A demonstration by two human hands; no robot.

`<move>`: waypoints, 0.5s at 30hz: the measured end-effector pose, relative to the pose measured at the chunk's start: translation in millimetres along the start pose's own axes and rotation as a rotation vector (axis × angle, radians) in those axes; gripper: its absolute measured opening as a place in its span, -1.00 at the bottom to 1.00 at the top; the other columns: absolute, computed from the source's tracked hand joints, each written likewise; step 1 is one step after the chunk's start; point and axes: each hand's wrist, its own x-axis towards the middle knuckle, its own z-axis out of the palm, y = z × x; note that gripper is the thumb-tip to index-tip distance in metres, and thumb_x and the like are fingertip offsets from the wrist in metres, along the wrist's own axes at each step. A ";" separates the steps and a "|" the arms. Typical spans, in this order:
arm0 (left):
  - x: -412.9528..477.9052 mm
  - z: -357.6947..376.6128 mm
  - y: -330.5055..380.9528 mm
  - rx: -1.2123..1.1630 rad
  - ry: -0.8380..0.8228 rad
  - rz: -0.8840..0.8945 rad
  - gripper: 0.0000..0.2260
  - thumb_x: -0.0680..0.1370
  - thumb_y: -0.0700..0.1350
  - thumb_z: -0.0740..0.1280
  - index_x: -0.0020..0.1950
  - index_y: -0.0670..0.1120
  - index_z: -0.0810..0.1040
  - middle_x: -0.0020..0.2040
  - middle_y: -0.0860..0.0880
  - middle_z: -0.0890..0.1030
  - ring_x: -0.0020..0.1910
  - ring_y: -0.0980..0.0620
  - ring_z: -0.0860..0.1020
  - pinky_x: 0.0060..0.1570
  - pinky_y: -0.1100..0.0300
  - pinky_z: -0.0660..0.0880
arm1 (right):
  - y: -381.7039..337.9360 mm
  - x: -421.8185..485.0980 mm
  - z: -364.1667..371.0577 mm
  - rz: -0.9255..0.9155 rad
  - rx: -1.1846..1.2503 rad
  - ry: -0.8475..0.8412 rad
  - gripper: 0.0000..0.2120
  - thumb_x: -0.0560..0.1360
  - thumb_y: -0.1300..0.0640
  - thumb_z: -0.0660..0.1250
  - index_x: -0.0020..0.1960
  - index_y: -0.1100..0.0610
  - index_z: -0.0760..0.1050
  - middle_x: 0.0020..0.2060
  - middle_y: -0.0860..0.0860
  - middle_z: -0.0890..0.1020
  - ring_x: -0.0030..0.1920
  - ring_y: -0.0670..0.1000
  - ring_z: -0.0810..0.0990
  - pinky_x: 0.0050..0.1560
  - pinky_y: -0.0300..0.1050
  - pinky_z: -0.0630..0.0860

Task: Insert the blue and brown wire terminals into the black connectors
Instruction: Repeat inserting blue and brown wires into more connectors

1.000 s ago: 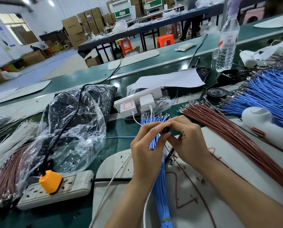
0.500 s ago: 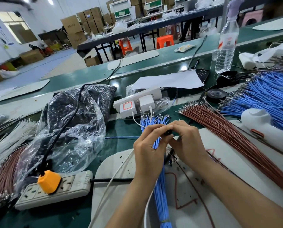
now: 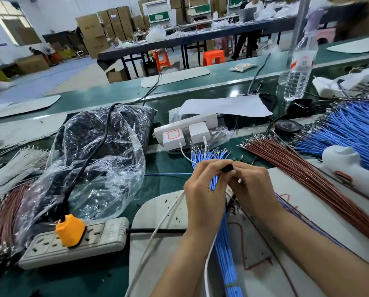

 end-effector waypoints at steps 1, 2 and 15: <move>-0.7 0.1 -1.1 -0.001 0.005 -0.005 -0.86 0.44 -0.32 0.44 -0.02 -0.18 0.66 -0.10 -0.04 0.63 -0.10 0.13 0.59 -0.03 0.33 0.48 | -1.0 0.2 1.1 0.009 0.001 -0.009 -0.84 0.46 0.27 0.33 -0.16 0.33 0.65 -0.22 0.12 0.69 -0.27 0.06 0.67 -0.26 -0.19 0.50; -1.2 0.4 -1.8 -0.011 0.012 -0.024 -0.86 0.44 -0.32 0.44 -0.03 -0.17 0.65 -0.11 -0.02 0.63 -0.12 0.15 0.58 -0.04 0.36 0.47 | -1.4 0.6 0.9 0.022 0.006 -0.035 -0.85 0.46 0.27 0.34 -0.15 0.33 0.66 -0.22 0.12 0.69 -0.26 0.06 0.67 -0.26 -0.21 0.50; 2.2 -1.5 -7.6 -0.049 0.087 -0.129 -0.91 0.51 -0.22 0.40 -0.01 -0.09 0.59 -0.09 0.07 0.59 -0.10 0.22 0.55 -0.14 0.39 0.42 | 108.5 110.5 -27.5 0.513 -0.463 -0.307 -0.63 0.56 0.30 0.20 0.35 0.22 0.44 0.33 0.19 0.46 0.29 0.19 0.45 0.34 0.01 0.35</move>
